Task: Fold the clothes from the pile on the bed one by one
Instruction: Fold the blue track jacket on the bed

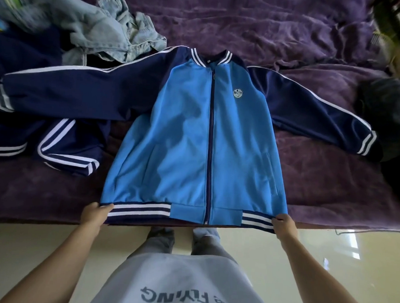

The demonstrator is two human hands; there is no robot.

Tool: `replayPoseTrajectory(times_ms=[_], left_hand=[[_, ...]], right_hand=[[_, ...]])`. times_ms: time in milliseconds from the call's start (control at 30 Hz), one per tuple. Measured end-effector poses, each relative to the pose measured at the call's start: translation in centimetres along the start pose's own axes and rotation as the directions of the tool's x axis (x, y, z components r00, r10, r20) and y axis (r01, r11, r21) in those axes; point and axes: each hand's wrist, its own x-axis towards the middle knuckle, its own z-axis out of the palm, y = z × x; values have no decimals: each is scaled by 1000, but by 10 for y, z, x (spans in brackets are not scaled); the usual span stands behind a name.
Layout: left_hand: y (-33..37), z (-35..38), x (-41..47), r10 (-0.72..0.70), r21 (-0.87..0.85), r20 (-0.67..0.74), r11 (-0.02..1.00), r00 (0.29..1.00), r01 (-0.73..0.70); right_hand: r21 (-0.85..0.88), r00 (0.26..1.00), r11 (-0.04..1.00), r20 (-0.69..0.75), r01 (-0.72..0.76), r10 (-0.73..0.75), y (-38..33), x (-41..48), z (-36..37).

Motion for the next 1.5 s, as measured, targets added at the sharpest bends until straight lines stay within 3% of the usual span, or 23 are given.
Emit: replayPoseTrajectory(times_ms=[67,167,233,333,400,533,633,733,800,900,1000,1267,1333,1400,1467,1500], left_hand=[[-7,-4,-1,-28,-1,15,1000,1000,28],[-17,-8,-2,-59,73,16,996,998,58],[-10,-7,-10,-59,230,-16,971,998,61],[25,4,-30,42,464,-177,885,983,46],[58,20,-45,182,488,-195,870,964,-66],[124,70,-72,376,471,-80,830,923,-297],[160,118,-98,444,421,-20,816,896,-396],[188,172,-126,476,409,64,789,877,-458],[203,203,-143,463,393,114,792,879,-468],[216,234,-157,481,378,176,773,859,-510],[228,248,-159,458,357,203,788,865,-501],[259,277,-153,432,358,195,805,881,-474],[260,287,-154,423,360,213,804,881,-473],[259,298,-156,421,360,245,797,873,-485],[260,304,-160,421,372,261,786,869,-493],[261,306,-162,420,374,263,785,869,-493]], right_hand=[[-13,997,1000,-73,-6,5,3,1,-3],[-199,997,979,-69,-32,19,14,1,-7],[-331,995,938,0,-98,104,16,5,-5],[-434,984,889,34,-146,177,-3,15,-5],[-353,990,926,-16,-135,139,-23,29,-18],[-156,1000,988,-19,5,-9,-54,80,-63],[228,998,973,-58,-17,31,-61,118,-108],[526,993,847,-28,-79,111,-59,155,-163],[692,987,710,23,-130,158,-59,181,-194],[834,971,509,123,-214,208,-54,220,-225],[881,958,400,167,-252,235,-51,257,-238],[920,917,233,231,-314,324,-56,319,-244],[927,927,218,236,-304,291,-52,328,-244],[945,927,93,282,-313,248,-50,340,-239],[940,933,86,313,-331,176,-52,340,-234],[944,919,-15,323,-328,226,-50,342,-236]])
